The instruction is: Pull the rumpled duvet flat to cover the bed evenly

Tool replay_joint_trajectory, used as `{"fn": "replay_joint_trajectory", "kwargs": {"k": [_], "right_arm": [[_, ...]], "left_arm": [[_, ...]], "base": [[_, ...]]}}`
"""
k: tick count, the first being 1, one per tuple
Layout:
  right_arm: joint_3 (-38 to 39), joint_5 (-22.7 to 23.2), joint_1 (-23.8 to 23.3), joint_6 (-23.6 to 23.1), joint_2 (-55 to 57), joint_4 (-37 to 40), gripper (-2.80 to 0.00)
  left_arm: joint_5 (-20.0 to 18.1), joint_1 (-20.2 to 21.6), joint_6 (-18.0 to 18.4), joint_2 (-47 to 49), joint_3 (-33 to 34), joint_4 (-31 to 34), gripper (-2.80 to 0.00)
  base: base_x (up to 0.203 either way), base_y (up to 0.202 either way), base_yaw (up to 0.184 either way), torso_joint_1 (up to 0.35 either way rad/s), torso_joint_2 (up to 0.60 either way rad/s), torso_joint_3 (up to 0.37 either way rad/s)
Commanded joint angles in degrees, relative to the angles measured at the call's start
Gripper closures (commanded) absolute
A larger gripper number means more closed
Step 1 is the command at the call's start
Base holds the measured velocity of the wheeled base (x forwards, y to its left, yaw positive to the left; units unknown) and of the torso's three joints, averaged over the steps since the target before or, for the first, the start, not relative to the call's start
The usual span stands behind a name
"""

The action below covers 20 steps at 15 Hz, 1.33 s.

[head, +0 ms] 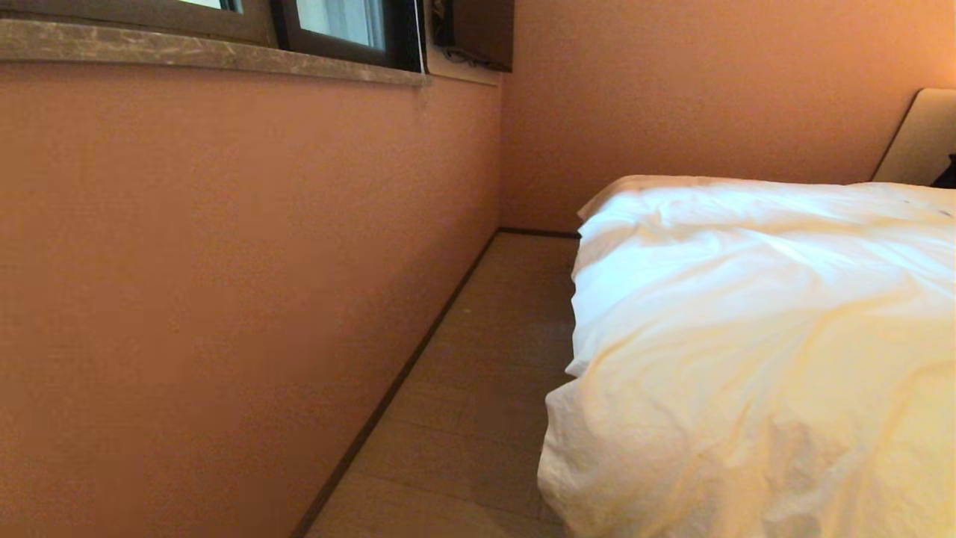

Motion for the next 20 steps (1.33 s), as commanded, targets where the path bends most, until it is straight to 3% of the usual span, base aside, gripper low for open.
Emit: {"fn": "replay_joint_trajectory", "kwargs": {"k": [1,12,20], "right_arm": [[0.0,0.0,0.1,0.0,0.1,0.0,0.00],[0.0,0.0,0.0,0.0,0.1,0.0,0.00],[0.0,0.0,0.1,0.0,0.1,0.0,0.00]], "left_arm": [[0.0,0.0,-0.5,0.0,0.0,0.0,0.00],[0.1,0.0,-0.6,0.0,0.0,0.0,0.00],[0.2,0.0,-0.8,-0.1,0.1,0.0,0.00]], "base": [[0.000,0.000,0.000,0.000,0.00,0.000],[-0.008,0.000,0.000,0.000,0.00,0.001],[-0.189,0.000,0.000,0.002,0.00,0.001]]}}
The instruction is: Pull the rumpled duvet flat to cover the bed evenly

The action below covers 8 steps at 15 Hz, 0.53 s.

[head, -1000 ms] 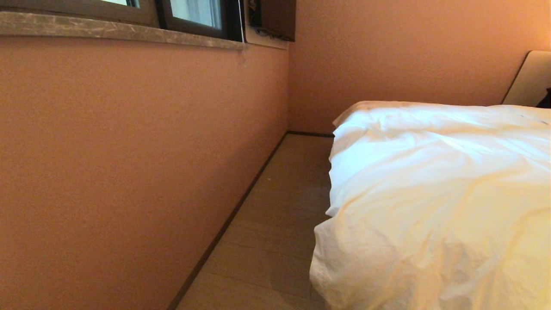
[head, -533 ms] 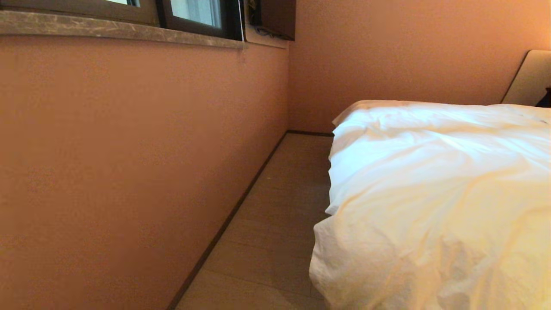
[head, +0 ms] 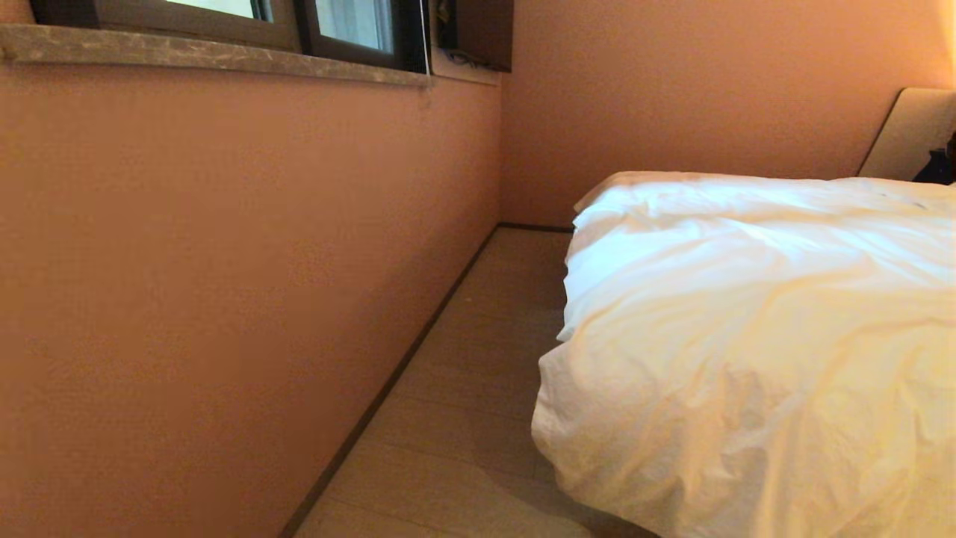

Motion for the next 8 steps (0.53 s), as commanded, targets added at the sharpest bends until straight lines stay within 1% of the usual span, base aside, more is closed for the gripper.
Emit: {"fn": "replay_joint_trajectory", "kwargs": {"k": [1,4,5,8], "right_arm": [[0.0,0.0,0.0,0.0,0.1,0.0,0.00],[0.0,0.0,0.1,0.0,0.1,0.0,0.00],[0.0,0.0,0.0,0.0,0.1,0.0,0.00],[0.0,0.0,0.1,0.0,0.1,0.0,0.00]], "left_arm": [[0.0,0.0,0.0,0.0,0.0,0.0,0.00],[0.0,0.0,0.0,-0.1,0.0,-0.1,0.00],[0.0,0.0,-0.1,0.0,0.0,-0.1,0.00],[0.0,0.0,-0.2,0.0,0.0,0.0,0.00]], "base": [[-0.194,0.000,0.002,0.007,0.00,0.002],[-0.191,0.000,0.002,0.005,0.00,0.002],[-0.146,0.000,-0.002,-0.001,0.00,0.010],[0.000,0.000,0.000,0.000,0.00,0.000]]}}
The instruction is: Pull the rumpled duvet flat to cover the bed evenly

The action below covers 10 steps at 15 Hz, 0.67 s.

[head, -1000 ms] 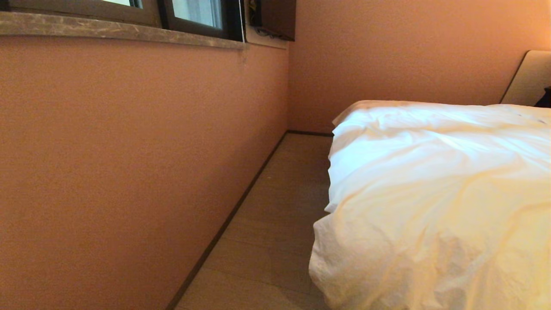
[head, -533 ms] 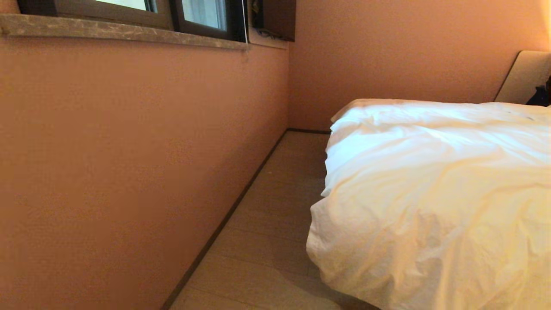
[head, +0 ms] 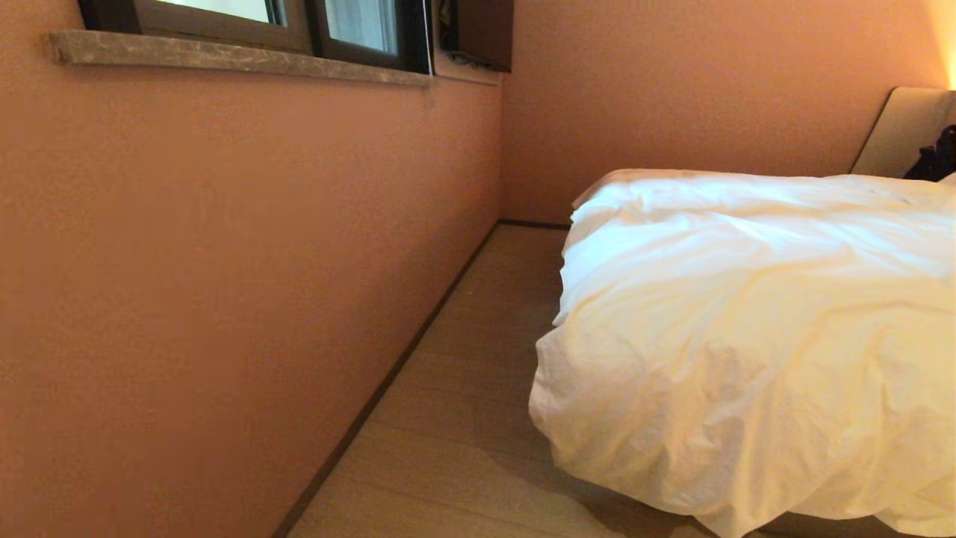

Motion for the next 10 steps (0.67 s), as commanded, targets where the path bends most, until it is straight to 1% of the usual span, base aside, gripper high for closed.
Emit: {"fn": "replay_joint_trajectory", "kwargs": {"k": [1,10], "right_arm": [[0.0,0.0,0.1,0.0,0.1,0.0,0.00],[0.0,0.0,0.1,0.0,0.1,0.0,0.00]], "left_arm": [[0.0,0.0,0.0,0.0,0.0,0.0,0.00],[0.0,0.0,0.1,0.0,0.0,0.0,0.00]], "base": [[0.000,0.000,0.000,0.000,0.00,0.000],[0.000,0.000,0.000,0.000,0.00,0.000]]}}
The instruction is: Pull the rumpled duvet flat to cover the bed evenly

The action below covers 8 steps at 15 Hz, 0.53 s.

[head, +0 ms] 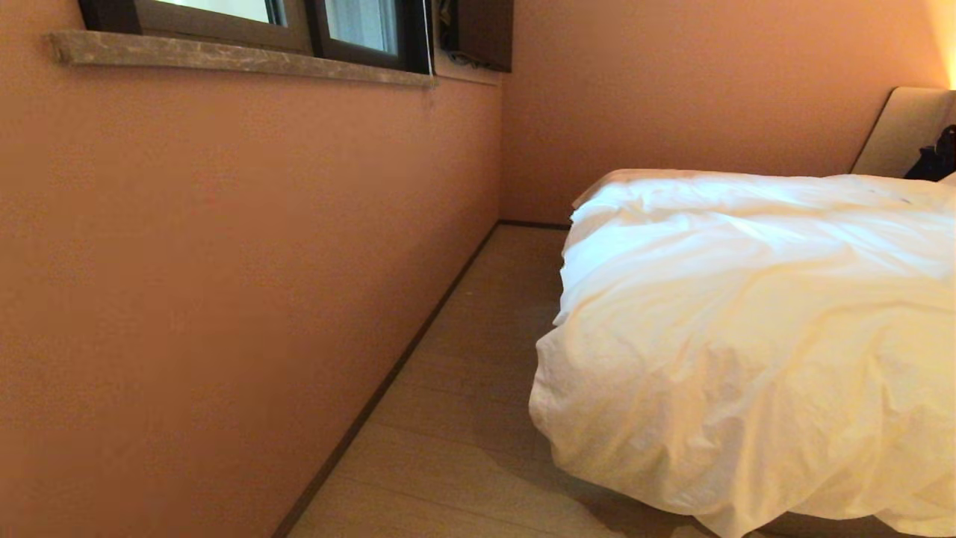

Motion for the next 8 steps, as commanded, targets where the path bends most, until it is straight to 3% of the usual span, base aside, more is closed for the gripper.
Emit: {"fn": "replay_joint_trajectory", "kwargs": {"k": [1,8], "right_arm": [[0.0,0.0,0.1,0.0,0.1,0.0,0.00],[0.0,0.0,0.0,0.0,0.1,0.0,0.00]], "left_arm": [[0.0,0.0,0.0,0.0,0.0,0.0,0.00],[0.0,0.0,0.0,0.0,0.0,0.0,0.00]], "base": [[0.000,0.000,0.000,0.000,0.00,0.000],[0.000,0.000,0.000,0.000,0.00,0.000]]}}
